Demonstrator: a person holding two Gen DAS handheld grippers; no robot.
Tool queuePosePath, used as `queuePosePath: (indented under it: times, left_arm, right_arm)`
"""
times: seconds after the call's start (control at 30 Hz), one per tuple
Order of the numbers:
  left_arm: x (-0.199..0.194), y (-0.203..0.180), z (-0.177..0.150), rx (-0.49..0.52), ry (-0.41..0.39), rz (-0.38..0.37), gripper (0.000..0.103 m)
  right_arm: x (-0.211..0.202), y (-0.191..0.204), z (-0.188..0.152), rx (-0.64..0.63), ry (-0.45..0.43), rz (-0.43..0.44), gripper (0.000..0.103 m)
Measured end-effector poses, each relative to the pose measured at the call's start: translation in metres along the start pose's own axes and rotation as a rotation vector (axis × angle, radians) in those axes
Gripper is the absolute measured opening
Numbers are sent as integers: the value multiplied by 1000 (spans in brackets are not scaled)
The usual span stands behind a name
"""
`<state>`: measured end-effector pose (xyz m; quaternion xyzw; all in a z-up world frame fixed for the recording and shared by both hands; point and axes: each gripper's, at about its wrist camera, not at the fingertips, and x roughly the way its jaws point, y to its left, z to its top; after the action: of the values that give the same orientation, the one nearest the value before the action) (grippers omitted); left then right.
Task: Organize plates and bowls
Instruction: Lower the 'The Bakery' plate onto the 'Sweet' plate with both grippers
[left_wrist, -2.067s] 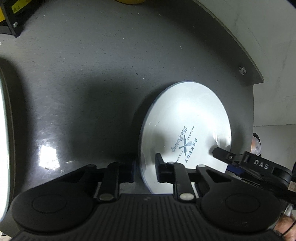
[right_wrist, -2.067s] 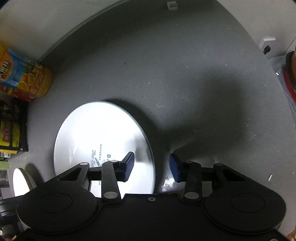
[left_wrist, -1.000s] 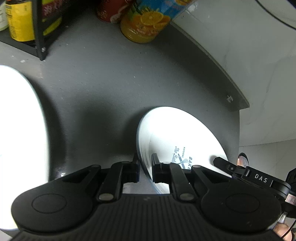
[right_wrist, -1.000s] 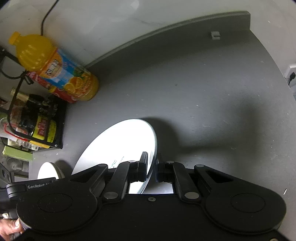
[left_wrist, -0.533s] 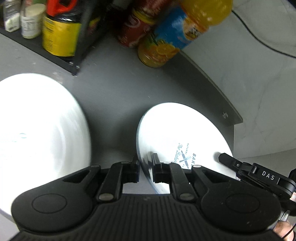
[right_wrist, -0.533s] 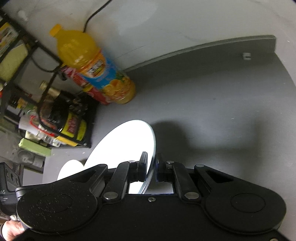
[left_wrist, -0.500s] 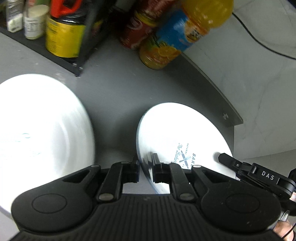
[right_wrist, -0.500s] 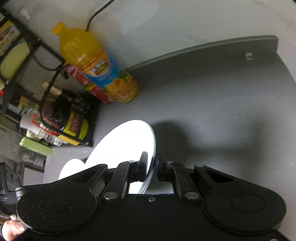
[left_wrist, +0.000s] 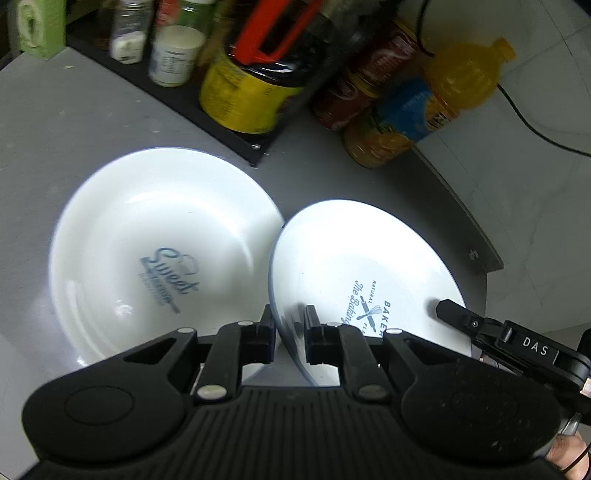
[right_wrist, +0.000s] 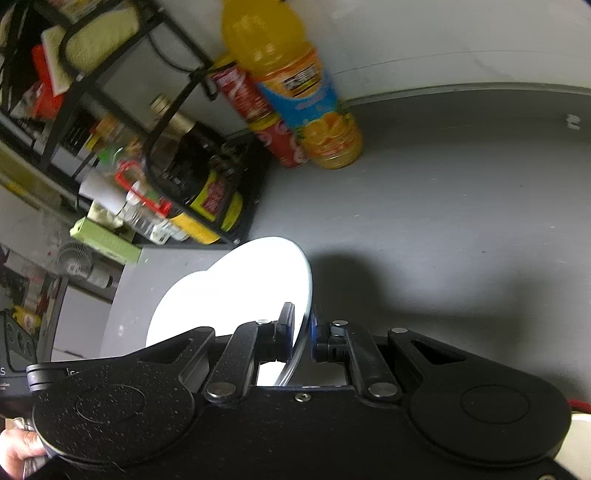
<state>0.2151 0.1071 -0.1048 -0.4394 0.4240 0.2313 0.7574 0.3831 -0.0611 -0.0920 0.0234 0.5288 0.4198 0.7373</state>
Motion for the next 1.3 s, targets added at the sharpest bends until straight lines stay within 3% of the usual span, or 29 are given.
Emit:
queuePosePath:
  times: [0.6,1.3]
  left_arm:
    - [-12,75,-12,-150,-19,40,12]
    - [19,105,9,-201,26,116,15]
  right_arm:
    - [45,55,-13,-124,105,-2,9]
    - [85,71,-18,-156,181,-76,6]
